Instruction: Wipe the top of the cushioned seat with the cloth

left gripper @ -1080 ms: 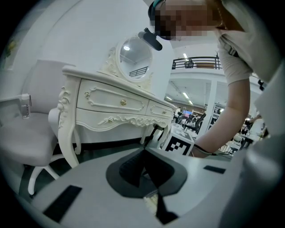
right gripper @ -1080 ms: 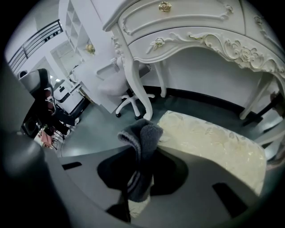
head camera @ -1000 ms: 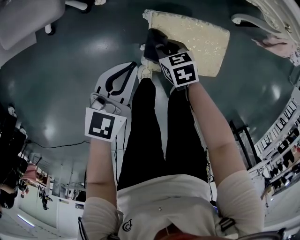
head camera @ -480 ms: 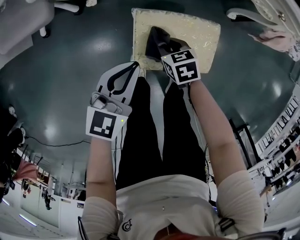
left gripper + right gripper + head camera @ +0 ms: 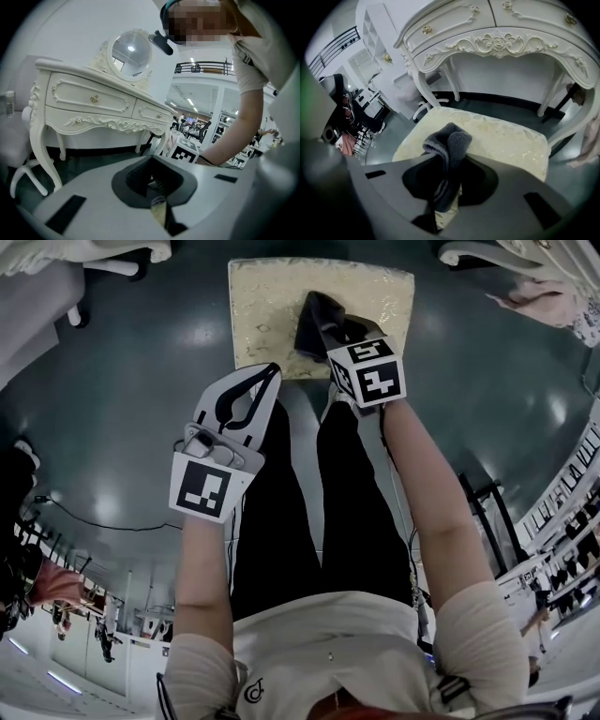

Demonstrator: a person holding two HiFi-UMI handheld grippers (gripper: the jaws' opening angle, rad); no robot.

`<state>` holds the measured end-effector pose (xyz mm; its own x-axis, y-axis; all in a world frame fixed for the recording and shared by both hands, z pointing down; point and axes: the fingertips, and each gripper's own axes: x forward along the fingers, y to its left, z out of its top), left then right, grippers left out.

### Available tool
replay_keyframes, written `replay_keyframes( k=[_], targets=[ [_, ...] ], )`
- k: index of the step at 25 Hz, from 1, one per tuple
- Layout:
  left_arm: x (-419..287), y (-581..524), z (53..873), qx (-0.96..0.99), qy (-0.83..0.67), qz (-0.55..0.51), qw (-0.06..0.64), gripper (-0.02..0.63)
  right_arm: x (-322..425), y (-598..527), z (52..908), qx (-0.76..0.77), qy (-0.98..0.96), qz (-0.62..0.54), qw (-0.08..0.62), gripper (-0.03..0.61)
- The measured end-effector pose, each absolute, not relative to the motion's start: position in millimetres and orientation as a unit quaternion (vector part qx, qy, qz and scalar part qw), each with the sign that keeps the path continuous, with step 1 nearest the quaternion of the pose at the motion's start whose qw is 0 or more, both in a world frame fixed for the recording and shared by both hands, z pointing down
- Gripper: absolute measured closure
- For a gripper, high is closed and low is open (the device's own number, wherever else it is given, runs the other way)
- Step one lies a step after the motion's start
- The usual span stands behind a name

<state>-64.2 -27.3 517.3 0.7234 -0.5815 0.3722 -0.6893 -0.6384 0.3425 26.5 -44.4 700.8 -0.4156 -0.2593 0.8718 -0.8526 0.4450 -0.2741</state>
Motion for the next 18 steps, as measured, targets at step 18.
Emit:
replay_keyframes(
  k=[18],
  targets=[
    [49,-19,517,0.901,-0.351,0.106,0.231,0.601,141,-36,702,0.381,-0.748,0.373,0.396,0.499]
  ],
)
